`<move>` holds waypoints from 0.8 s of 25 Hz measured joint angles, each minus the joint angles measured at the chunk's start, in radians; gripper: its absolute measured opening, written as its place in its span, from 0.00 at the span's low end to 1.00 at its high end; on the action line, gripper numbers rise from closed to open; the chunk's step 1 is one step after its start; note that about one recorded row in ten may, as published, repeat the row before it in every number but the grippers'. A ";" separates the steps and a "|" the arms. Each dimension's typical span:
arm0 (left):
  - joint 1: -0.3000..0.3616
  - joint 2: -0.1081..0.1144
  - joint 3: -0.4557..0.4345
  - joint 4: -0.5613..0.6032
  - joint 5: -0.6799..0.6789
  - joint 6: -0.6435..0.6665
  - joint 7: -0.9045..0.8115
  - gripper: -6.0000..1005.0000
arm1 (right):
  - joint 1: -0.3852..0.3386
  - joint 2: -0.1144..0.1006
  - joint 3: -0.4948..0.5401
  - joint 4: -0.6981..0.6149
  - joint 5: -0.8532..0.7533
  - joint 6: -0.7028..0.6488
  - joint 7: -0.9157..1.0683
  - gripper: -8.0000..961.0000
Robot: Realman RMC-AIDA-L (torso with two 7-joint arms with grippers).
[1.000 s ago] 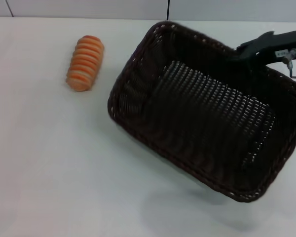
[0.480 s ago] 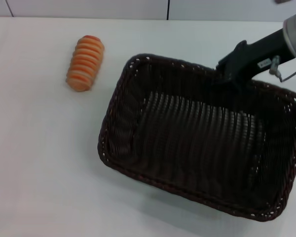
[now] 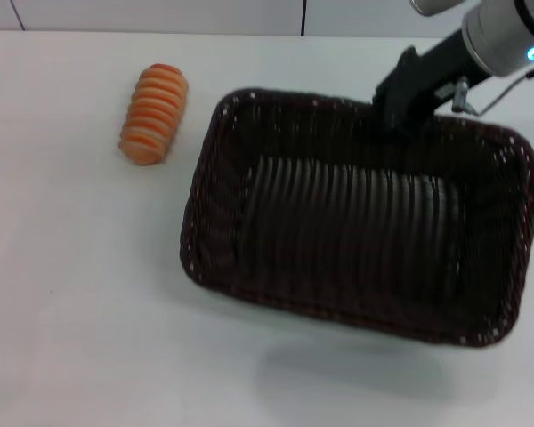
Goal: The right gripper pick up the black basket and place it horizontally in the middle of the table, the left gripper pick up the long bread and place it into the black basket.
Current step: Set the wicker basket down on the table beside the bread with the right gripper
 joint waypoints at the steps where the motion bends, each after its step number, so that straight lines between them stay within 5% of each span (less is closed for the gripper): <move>1: 0.000 0.000 0.000 0.000 0.000 0.000 0.000 0.75 | 0.006 0.000 -0.001 0.003 -0.006 -0.010 -0.011 0.19; 20: -0.042 -0.002 0.013 -0.014 0.026 -0.018 0.004 0.74 | 0.068 0.019 -0.055 -0.052 -0.019 -0.088 -0.113 0.22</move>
